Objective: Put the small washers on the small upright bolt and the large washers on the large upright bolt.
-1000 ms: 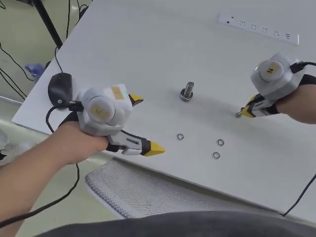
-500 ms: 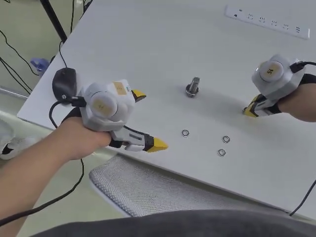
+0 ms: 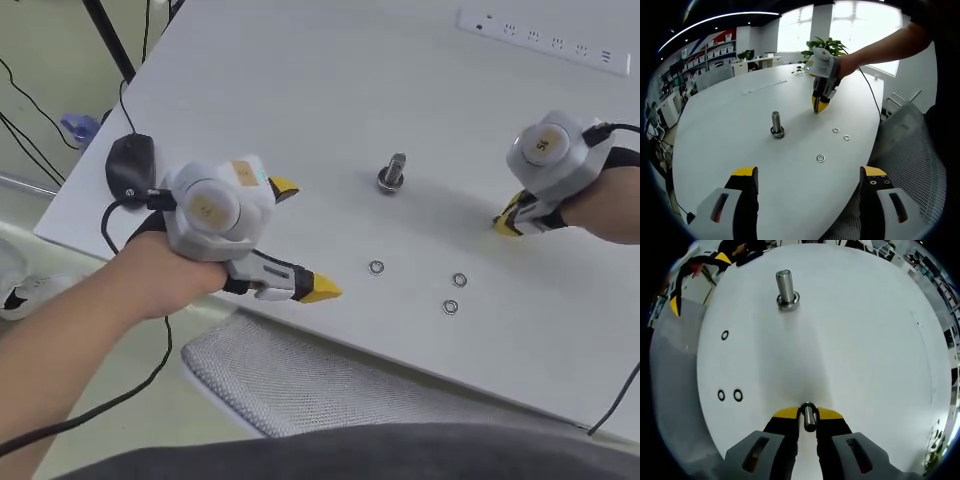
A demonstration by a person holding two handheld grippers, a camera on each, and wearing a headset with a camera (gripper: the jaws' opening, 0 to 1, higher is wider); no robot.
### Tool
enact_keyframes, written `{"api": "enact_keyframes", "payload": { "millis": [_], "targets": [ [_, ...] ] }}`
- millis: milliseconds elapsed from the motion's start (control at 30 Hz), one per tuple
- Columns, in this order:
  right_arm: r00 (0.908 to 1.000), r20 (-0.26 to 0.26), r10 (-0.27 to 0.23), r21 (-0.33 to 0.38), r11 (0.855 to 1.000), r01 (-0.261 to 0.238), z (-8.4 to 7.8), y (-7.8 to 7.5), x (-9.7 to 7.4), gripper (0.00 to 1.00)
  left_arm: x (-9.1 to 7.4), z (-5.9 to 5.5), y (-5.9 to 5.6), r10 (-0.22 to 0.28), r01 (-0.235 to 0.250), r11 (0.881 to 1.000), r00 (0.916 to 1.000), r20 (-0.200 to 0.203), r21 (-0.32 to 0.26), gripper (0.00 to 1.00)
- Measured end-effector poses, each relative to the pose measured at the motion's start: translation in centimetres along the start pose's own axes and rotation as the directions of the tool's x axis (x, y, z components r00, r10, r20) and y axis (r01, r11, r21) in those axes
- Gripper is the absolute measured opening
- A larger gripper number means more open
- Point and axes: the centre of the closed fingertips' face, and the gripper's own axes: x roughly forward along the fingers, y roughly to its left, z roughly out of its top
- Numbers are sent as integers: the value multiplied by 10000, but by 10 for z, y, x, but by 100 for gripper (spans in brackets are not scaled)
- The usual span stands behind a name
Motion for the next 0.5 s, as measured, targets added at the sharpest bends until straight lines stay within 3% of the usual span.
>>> {"api": "enact_keyframes", "payload": {
  "millis": [333,500],
  "targets": [
    [10000,-10,-6,-148,9999,6,0,1,0,13,0,2,-6,-150,150,9998,9999,35,117,89],
    [9999,59,111,-64,9999,-111,1,2,-1,20,-1,3,-8,-193,197,9994,9997,-147,286,90]
  ]
}}
